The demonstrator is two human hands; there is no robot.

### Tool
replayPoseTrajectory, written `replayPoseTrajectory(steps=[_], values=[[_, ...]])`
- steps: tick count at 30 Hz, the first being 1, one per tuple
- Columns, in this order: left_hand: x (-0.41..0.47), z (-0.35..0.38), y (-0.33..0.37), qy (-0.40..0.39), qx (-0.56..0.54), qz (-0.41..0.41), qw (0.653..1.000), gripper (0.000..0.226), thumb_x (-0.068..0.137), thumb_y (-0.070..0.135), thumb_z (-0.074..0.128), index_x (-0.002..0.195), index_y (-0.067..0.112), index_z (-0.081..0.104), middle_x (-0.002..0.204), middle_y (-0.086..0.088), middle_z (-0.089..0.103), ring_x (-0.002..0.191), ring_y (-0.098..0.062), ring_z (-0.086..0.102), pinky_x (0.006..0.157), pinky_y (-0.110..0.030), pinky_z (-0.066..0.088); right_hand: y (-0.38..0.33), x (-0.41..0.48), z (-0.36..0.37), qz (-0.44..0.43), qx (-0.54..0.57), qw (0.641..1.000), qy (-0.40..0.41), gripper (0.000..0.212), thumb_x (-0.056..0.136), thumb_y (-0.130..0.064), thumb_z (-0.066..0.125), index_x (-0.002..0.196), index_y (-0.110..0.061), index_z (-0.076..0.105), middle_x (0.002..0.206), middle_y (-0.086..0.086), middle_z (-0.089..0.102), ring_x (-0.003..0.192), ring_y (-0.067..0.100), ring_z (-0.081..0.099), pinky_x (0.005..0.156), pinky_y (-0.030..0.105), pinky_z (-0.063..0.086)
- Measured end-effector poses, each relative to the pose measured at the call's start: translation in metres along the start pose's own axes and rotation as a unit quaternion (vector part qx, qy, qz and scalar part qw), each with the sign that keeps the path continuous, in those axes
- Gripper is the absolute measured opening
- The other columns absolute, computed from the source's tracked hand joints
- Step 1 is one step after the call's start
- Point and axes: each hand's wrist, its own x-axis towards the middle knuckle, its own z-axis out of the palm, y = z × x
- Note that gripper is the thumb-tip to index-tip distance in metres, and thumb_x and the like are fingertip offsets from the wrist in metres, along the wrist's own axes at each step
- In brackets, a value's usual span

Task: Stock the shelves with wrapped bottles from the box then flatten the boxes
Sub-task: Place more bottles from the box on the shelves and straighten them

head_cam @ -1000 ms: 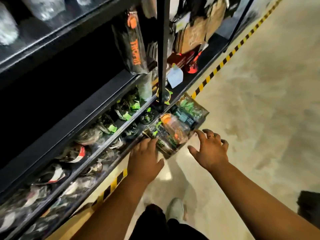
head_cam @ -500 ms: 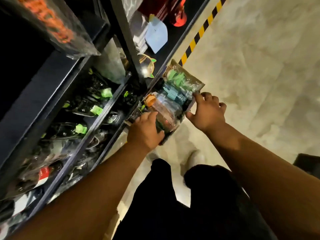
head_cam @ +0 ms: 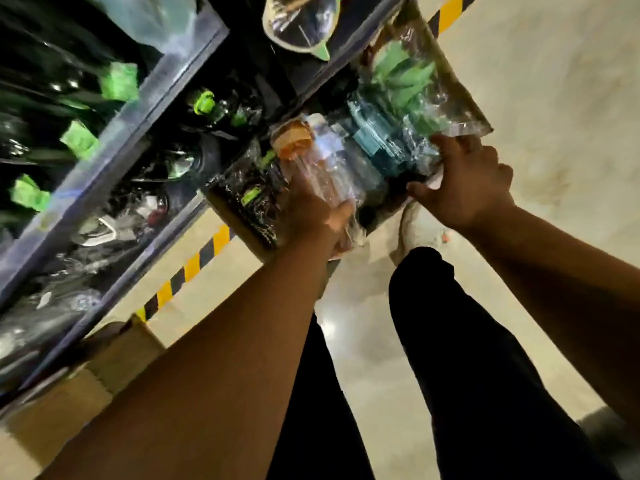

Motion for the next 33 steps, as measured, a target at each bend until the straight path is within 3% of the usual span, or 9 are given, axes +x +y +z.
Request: replayPoseTrajectory(steps=[4, 10, 13, 17, 20, 24, 26, 30, 33], values=[[0.032, 0.039, 0.009, 0.017, -0.074, -0.095, 0.993, 0.106, 0.078, 0.067, 0.069, 0.152, 0.007, 0.021, 0.146, -0.022, 0.036, 0.127, -0.041, 0.047, 0.098, -0.049, 0.05, 0.025, 0.033, 0.02, -0.027, -0.006, 0.999, -0.018, 0.083, 0.086, -0.051, 0.067, 0.152, -0.024, 0.023, 0.152, 0.018, 0.033, 0.136, 0.04, 0.03, 0.106, 0.053, 0.031], [0.046, 0.069, 0.007, 0.088, -0.242, -0.15, 0.955, 0.109, 0.066, 0.056, 0.077, 0.149, 0.017, 0.019, 0.136, -0.018, 0.052, 0.109, -0.042, 0.061, 0.088, -0.048, 0.057, 0.037, 0.078, 0.033, -0.058, -0.026, 0.997, -0.043, 0.089, 0.086, -0.048, 0.068, 0.154, -0.021, 0.019, 0.155, 0.016, 0.026, 0.14, 0.041, 0.023, 0.11, 0.054, 0.026], [0.033, 0.066, 0.014, 0.122, -0.302, -0.097, 0.94, 0.099, 0.067, 0.045, 0.078, 0.147, 0.027, 0.021, 0.133, -0.011, 0.052, 0.107, -0.036, 0.063, 0.084, -0.042, 0.057, 0.04, 0.1, 0.027, -0.051, -0.043, 0.998, -0.018, 0.091, 0.083, -0.047, 0.07, 0.154, -0.019, 0.02, 0.153, 0.018, 0.027, 0.137, 0.041, 0.028, 0.11, 0.052, 0.028], [0.016, 0.056, 0.038, 0.134, -0.314, 0.011, 0.94, 0.106, 0.079, 0.023, 0.082, 0.156, 0.022, 0.009, 0.153, -0.007, 0.038, 0.128, -0.015, 0.041, 0.096, -0.016, 0.034, 0.04, 0.134, 0.021, -0.001, 0.02, 0.999, -0.03, 0.097, 0.08, -0.048, 0.072, 0.153, -0.015, 0.017, 0.148, 0.018, 0.031, 0.13, 0.04, 0.04, 0.106, 0.051, 0.04], [0.014, 0.052, 0.05, 0.127, -0.344, 0.041, 0.93, 0.113, 0.077, 0.014, 0.084, 0.156, 0.027, 0.005, 0.16, -0.005, 0.03, 0.14, -0.022, 0.038, 0.099, -0.016, 0.032, 0.032, 0.15, 0.026, 0.052, 0.049, 0.996, -0.048, 0.101, 0.077, -0.048, 0.077, 0.152, -0.019, 0.016, 0.149, 0.018, 0.025, 0.13, 0.041, 0.043, 0.105, 0.05, 0.044], [0.015, 0.057, 0.048, 0.12, -0.377, 0.034, 0.918, 0.105, 0.078, 0.009, 0.082, 0.154, 0.026, 0.012, 0.148, 0.007, 0.038, 0.124, -0.013, 0.046, 0.08, -0.005, 0.036, 0.023, 0.16, 0.033, 0.09, 0.067, 0.993, 0.02, 0.087, 0.075, -0.043, 0.081, 0.139, -0.012, 0.033, 0.136, 0.013, 0.03, 0.12, 0.037, 0.05, 0.098, 0.052, 0.049], [0.017, 0.063, 0.042, 0.115, -0.392, 0.021, 0.912, 0.105, 0.077, 0.01, 0.083, 0.154, 0.028, 0.013, 0.147, 0.001, 0.044, 0.119, -0.016, 0.053, 0.08, -0.011, 0.043, 0.024, 0.16, 0.043, 0.088, 0.059, 0.994, 0.035, 0.085, 0.075, -0.041, 0.081, 0.139, -0.013, 0.033, 0.137, 0.012, 0.03, 0.12, 0.035, 0.05, 0.096, 0.051, 0.051], [0.019, 0.075, 0.032, 0.105, -0.393, -0.001, 0.914, 0.105, 0.079, 0.012, 0.082, 0.155, 0.025, 0.009, 0.138, -0.006, 0.055, 0.1, -0.018, 0.061, 0.057, -0.006, 0.046, 0.03, 0.158, 0.062, 0.04, 0.032, 0.998, 0.024, 0.098, 0.08, -0.043, 0.076, 0.153, -0.018, 0.016, 0.151, 0.017, 0.027, 0.131, 0.036, 0.044, 0.1, 0.051, 0.048], [0.019, 0.081, 0.024, 0.113, -0.387, -0.002, 0.915, 0.1, 0.079, 0.014, 0.083, 0.152, 0.023, 0.014, 0.127, -0.003, 0.06, 0.082, -0.01, 0.064, 0.056, -0.01, 0.048, 0.033, 0.172, 0.062, 0.069, 0.045, 0.996, -0.043, 0.107, 0.081, -0.044, 0.075, 0.156, -0.016, 0.003, 0.147, 0.02, 0.039, 0.129, 0.039, 0.048, 0.101, 0.05, 0.044]])
